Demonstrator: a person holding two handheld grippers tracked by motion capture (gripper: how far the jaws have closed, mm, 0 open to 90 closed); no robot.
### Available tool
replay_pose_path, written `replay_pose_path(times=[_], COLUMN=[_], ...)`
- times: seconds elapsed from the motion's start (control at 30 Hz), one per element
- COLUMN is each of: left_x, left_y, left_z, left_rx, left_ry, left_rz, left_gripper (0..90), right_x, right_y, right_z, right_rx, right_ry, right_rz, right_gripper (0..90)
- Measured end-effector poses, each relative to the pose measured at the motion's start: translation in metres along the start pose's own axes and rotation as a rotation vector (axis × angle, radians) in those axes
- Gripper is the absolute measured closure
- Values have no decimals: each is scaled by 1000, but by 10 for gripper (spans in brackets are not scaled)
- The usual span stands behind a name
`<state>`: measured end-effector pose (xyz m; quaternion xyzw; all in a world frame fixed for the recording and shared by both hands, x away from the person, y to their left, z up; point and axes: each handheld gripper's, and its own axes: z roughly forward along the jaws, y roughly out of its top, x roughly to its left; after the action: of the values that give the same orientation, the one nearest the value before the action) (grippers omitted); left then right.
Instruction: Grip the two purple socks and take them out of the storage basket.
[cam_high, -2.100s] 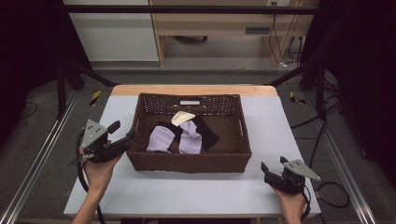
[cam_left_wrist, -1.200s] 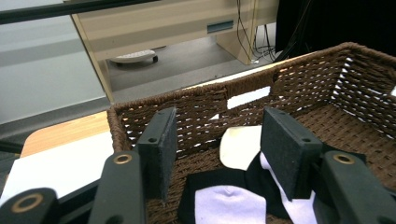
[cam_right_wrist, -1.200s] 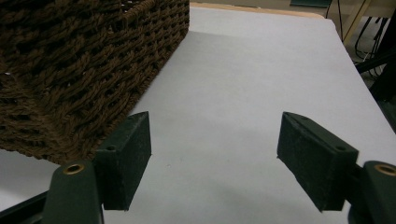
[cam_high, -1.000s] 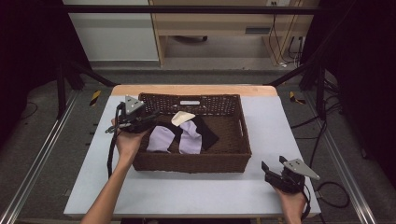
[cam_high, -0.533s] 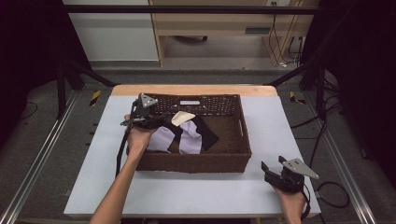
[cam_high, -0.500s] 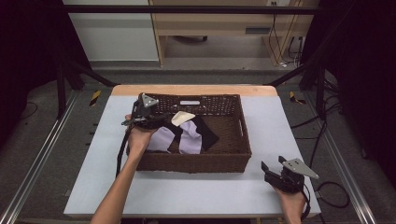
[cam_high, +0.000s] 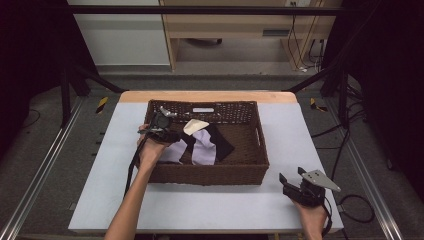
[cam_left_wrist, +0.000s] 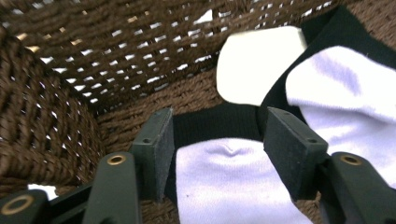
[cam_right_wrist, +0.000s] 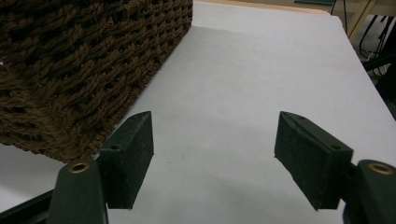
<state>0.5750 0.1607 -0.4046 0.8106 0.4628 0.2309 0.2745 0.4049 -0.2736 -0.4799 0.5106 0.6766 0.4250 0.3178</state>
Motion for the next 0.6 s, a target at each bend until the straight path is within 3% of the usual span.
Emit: replay_pose_path(times=[0.27,0.6], left_x=[2,3], left_y=[-1,-3], left_z=[11,16], left_rx=[117,154], left_ry=[-31,-11], left_rz=[-32,-35], left_gripper=[396,361], right_x=[-1,-2], right_y=[-1,-2], right_z=[0,-1], right_rx=[2,0], right_ry=[-2,0], right_rz=[-2,-1], right_gripper=[284,283])
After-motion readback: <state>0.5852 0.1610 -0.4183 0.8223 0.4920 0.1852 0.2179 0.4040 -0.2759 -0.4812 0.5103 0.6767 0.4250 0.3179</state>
